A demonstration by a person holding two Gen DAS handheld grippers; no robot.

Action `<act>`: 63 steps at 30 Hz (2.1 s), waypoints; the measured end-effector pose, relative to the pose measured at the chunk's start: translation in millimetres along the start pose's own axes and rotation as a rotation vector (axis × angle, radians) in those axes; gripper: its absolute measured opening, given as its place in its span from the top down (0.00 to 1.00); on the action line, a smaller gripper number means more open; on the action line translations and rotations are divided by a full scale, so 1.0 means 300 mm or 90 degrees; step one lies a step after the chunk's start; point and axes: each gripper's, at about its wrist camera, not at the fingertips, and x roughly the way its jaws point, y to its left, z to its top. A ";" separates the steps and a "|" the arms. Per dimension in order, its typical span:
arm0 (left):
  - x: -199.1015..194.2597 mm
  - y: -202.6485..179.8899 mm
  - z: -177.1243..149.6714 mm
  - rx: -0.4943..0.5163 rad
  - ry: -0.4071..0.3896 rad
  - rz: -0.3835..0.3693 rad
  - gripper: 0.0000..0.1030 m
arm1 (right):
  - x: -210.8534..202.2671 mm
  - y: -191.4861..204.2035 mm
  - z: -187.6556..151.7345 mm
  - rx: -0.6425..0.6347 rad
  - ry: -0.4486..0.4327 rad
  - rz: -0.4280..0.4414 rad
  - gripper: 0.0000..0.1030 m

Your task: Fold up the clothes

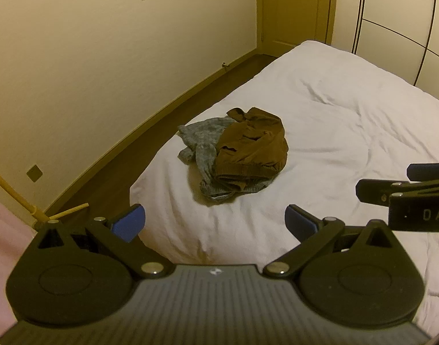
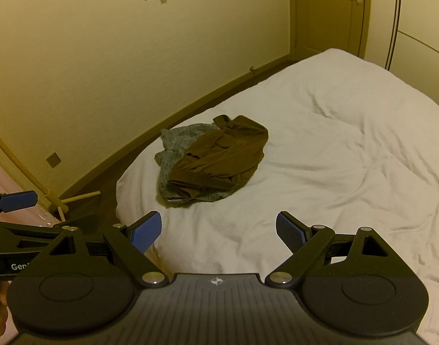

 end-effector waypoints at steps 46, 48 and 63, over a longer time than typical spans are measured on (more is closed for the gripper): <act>0.093 0.149 -0.017 0.006 0.029 -0.040 0.01 | 0.088 0.118 -0.012 0.010 0.032 -0.040 0.14; 0.110 0.135 -0.012 0.004 0.035 -0.040 0.01 | 0.103 0.102 -0.006 0.007 0.038 -0.041 0.14; 0.250 -0.017 0.134 -0.018 0.058 0.002 0.01 | 0.264 -0.095 0.161 -0.009 0.054 0.002 0.14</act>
